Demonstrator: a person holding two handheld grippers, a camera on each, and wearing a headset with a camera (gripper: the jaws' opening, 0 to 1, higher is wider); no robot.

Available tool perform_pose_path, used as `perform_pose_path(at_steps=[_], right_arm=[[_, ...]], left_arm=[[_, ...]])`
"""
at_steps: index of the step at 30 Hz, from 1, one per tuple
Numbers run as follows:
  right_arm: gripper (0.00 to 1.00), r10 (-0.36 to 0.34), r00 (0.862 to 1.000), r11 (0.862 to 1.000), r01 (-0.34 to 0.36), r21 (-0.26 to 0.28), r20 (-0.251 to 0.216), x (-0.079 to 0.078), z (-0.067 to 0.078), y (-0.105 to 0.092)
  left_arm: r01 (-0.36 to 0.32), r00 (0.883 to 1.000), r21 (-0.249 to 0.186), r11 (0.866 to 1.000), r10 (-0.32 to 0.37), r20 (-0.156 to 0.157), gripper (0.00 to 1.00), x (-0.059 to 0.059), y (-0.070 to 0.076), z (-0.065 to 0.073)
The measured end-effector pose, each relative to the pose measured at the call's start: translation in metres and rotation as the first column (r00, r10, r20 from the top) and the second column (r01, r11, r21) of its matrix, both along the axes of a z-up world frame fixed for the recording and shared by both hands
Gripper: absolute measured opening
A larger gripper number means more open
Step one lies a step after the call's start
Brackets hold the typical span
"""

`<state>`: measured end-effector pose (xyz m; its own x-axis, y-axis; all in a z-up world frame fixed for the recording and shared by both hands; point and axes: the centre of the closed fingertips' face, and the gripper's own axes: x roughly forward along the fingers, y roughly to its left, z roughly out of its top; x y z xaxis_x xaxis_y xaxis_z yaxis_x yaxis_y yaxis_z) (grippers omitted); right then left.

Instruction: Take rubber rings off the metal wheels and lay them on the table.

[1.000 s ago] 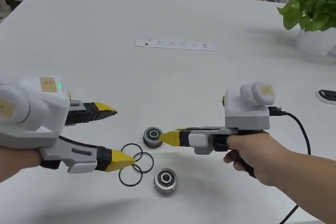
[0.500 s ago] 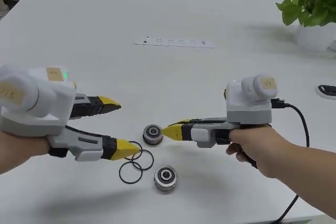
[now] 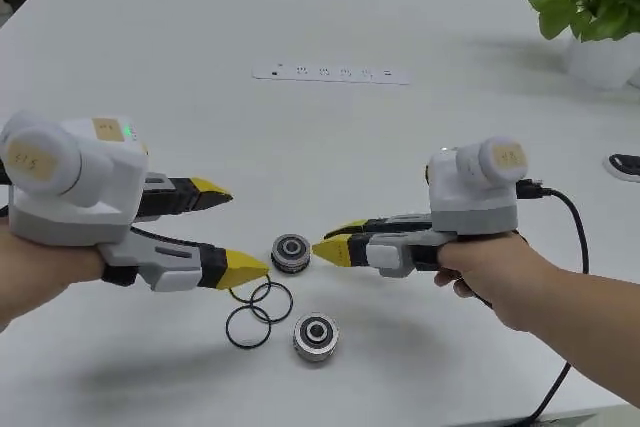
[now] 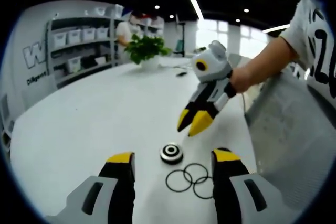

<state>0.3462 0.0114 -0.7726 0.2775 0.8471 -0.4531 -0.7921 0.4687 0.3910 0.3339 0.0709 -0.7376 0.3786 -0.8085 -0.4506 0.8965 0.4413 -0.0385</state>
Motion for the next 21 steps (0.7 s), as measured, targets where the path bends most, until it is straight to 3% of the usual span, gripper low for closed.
perform_pose_path(at_steps=[21], right_arm=[[0.18, 0.089, 0.993, 0.992, -0.081, -0.099, 0.078, -0.001, -0.020, 0.002]], left_arm=[[0.015, 0.999, 0.014, 1.000, -0.014, -0.048, 0.54, 0.005, -0.010, -0.018]])
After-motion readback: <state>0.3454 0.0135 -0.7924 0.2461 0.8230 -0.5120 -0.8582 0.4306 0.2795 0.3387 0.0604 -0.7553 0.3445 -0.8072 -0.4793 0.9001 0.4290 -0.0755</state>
